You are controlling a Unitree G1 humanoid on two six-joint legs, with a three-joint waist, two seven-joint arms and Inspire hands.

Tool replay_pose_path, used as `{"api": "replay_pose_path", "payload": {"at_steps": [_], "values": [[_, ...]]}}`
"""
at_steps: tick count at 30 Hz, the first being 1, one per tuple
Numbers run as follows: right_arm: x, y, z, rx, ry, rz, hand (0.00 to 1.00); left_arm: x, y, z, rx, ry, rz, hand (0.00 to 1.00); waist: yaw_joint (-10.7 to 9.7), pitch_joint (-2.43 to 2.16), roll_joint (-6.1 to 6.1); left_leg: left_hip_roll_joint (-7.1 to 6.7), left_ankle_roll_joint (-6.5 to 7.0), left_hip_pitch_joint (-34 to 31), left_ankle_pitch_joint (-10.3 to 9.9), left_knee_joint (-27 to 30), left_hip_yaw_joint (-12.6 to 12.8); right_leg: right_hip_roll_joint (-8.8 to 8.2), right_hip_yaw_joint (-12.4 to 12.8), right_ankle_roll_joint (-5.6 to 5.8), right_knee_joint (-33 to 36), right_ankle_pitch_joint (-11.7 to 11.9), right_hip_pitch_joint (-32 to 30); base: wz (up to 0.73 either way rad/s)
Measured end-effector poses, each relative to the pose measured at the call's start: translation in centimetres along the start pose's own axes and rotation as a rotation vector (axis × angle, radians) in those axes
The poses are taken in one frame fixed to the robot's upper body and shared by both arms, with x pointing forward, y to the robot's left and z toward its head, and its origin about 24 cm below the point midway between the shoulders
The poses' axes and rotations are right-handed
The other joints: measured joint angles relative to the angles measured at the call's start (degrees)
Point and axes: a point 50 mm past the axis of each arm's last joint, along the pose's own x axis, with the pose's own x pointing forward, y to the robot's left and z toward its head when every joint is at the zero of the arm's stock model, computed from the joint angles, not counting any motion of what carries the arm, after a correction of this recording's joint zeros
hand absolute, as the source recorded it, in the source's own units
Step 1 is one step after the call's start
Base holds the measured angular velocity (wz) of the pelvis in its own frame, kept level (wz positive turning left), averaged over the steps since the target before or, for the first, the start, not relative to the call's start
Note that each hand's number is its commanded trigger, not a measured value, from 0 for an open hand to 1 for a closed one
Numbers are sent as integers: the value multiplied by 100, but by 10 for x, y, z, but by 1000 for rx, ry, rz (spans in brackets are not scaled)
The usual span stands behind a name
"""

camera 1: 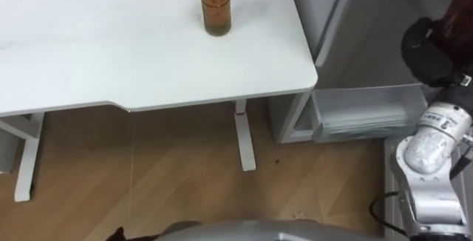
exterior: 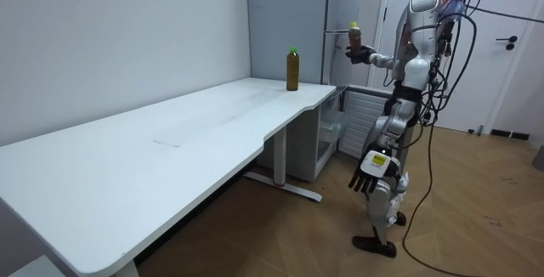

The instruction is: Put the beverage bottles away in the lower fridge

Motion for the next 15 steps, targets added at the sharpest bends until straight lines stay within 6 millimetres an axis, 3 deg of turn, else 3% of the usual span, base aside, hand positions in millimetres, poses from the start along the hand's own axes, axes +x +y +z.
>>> {"api": "replay_pose_path", "payload": {"at_steps": [6,9,15], "values": [[-3,-14,-44,171,341,-83,100,-1,-1,-4,-4,8,-8,0,-9,20,81,-2,-2,-17,-4,-47,-4,0,7,3,12,-2,-12,0],[-6,-19,-58,275,469,-129,100,-1,-1,-4,-10,12,-13,0,5,12,122,-1,-2,-38,-5,-26,-16,1,-7,4,18,-3,-17,0],[0,-28,-79,469,647,-271,100,-1,0,-5,-10,26,-17,0,134,27,92,-11,12,-374,-11,165,-195,-25,-170,3,120,-5,-202,16]]}}
